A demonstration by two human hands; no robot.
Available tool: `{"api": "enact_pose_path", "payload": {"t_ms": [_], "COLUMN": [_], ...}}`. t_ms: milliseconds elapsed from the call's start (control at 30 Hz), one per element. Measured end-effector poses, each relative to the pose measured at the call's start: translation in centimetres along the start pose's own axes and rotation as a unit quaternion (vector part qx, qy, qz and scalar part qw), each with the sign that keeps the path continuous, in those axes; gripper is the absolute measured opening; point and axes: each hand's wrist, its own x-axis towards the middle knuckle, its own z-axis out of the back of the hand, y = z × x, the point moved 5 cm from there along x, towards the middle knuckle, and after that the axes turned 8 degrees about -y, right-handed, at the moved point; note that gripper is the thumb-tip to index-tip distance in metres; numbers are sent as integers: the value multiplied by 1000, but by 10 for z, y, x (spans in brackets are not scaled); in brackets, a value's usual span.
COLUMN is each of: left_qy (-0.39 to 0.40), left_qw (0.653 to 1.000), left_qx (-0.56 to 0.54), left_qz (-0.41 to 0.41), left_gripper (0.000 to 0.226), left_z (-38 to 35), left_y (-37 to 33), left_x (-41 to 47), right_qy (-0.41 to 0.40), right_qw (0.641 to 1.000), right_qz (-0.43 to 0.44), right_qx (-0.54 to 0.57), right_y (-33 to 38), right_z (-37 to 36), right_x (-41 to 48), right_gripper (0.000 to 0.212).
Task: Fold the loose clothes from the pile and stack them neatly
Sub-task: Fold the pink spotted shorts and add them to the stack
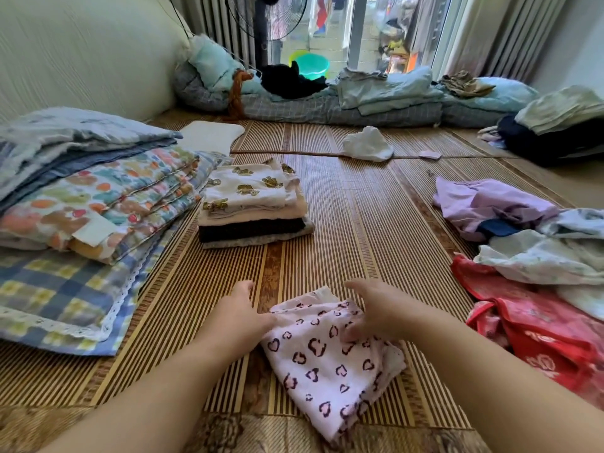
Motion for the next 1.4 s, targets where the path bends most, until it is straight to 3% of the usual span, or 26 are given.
{"api": "enact_pose_path", "payload": {"t_ms": [133, 233, 367, 467, 567, 633, 700, 767, 800, 867, 900, 967, 1067, 1200, 1267, 1333, 1400], "left_qy": [59, 25, 33, 144, 217, 247, 270, 259, 239, 177, 140, 88, 86, 60, 30, -5, -27], "left_qw": [997, 999, 994, 928, 890, 880, 870, 893, 907, 937, 951, 969, 982, 998, 999, 997, 977], "left_qx": [56, 38, -95, -336, -385, -390, -396, -353, -331, -286, -260, -217, -155, -17, 19, -71, -210], "left_qz": [8, -25, -35, 75, 115, 113, 114, 107, 106, 95, 88, 79, 69, 17, -10, -18, 4], "left_gripper": [94, 85, 72, 46, 32, 41, 58, 80, 86, 92, 90, 80, 86, 113, 107, 99, 90], "left_z": [-16, -18, -17, -23, -32, -37, -42, -44, -43, -38, -35, -31, -35, -49, -51, -45, -34], "left_y": [0, -5, -8, -12, -16, -21, -25, -25, -24, -21, -19, -16, -20, -32, -33, -32, -28], "left_x": [-12, -11, -11, -21, -29, -34, -37, -39, -38, -33, -29, -23, -27, -38, -38, -31, -25], "right_qy": [17, -10, 40, 48, 30, -5, -31, 1, 40, 110, 105, 21, -62, -59, -59, -67, -56], "right_qw": [994, 998, 994, 992, 976, 946, 875, 813, 832, 927, 962, 988, 991, 993, 994, 991, 979], "right_qz": [62, 9, -88, -73, -55, -58, -109, -178, -200, -200, -192, -153, -117, -95, -82, -66, -56], "right_qx": [87, 62, 49, 95, 210, 318, 471, 554, 517, 299, 165, -10, 27, -42, 30, 96, 188], "right_y": [19, 21, 13, 10, 7, 7, 2, -2, -4, -13, -19, -26, -22, -11, -8, -8, -10], "right_z": [-15, -20, -20, -19, -8, 1, 5, 2, -2, -4, 0, 9, 14, 0, -2, 1, 5], "right_x": [9, 16, 10, 7, 1, -3, -5, -9, -13, -22, -24, -19, -7, 1, 2, 3, 1], "right_gripper": [103, 101, 41, 29, 18, 15, 19, 24, 27, 44, 61, 90, 99, 61, 38, 34, 50]}}
